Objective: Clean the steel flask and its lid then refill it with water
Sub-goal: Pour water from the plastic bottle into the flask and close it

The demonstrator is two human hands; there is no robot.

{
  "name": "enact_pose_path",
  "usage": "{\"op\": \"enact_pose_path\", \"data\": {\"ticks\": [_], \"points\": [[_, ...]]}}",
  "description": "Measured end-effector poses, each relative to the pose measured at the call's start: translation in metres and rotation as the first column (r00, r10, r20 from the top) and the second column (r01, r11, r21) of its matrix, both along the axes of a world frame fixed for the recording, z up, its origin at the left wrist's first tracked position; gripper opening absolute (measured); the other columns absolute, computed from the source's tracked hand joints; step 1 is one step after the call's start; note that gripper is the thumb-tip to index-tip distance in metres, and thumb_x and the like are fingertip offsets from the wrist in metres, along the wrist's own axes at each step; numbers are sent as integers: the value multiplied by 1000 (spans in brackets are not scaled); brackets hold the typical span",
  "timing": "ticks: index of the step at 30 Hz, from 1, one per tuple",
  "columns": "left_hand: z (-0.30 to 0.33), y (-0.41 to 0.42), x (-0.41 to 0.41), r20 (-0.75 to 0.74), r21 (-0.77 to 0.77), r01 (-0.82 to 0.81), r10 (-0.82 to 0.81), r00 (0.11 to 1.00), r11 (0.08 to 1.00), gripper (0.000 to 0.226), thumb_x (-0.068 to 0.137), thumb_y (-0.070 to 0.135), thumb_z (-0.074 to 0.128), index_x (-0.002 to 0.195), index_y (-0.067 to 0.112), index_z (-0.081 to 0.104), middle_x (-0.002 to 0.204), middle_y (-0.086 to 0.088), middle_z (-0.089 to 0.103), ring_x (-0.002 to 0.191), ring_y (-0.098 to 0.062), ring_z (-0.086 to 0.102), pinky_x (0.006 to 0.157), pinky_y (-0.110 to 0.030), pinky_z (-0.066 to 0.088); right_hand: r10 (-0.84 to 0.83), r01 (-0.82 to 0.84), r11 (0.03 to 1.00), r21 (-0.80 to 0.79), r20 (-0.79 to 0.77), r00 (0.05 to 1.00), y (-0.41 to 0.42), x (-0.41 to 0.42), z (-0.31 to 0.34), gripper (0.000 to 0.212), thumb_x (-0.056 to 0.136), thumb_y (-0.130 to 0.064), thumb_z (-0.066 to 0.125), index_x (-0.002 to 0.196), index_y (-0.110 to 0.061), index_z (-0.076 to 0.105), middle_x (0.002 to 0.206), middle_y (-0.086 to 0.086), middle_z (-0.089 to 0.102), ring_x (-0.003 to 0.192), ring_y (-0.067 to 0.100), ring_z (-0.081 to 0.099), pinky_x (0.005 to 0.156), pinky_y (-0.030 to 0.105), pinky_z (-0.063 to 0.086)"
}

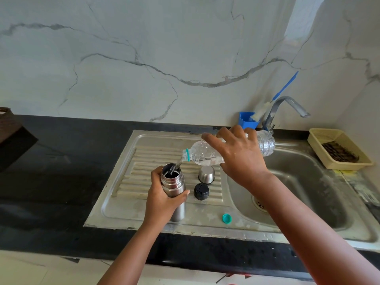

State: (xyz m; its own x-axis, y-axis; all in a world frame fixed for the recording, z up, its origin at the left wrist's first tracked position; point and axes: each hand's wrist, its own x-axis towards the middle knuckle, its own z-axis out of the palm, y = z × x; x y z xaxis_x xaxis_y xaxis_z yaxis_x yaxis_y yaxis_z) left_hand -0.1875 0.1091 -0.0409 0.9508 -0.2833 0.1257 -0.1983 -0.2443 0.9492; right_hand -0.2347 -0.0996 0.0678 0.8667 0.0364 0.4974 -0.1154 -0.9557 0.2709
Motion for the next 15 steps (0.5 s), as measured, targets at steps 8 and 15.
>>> {"op": "enact_pose_path", "data": {"ticks": [8, 15], "points": [[0, 0, -1, -1, -5, 2, -2, 1000, 1000, 82, 65, 10, 91, 115, 49, 40, 111, 14, 65, 96, 3, 64, 75, -13, 50, 3, -3, 1000, -25, -2, 1000, -4, 1, 3, 87, 58, 0, 79, 132, -32, 46, 107, 6, 62, 96, 31, 54, 83, 51, 41], [2, -1, -1, 3, 3, -9, 9, 1000, 1000, 81, 64, 9, 91, 113, 48, 40, 109, 15, 65, 95, 6, 63, 72, -10, 50, 8, -8, 998, -58, 8, 1000, -4, 0, 3, 90, 55, -1, 82, 131, -31, 44, 107, 7, 62, 94, 33, 55, 83, 52, 43]]}}
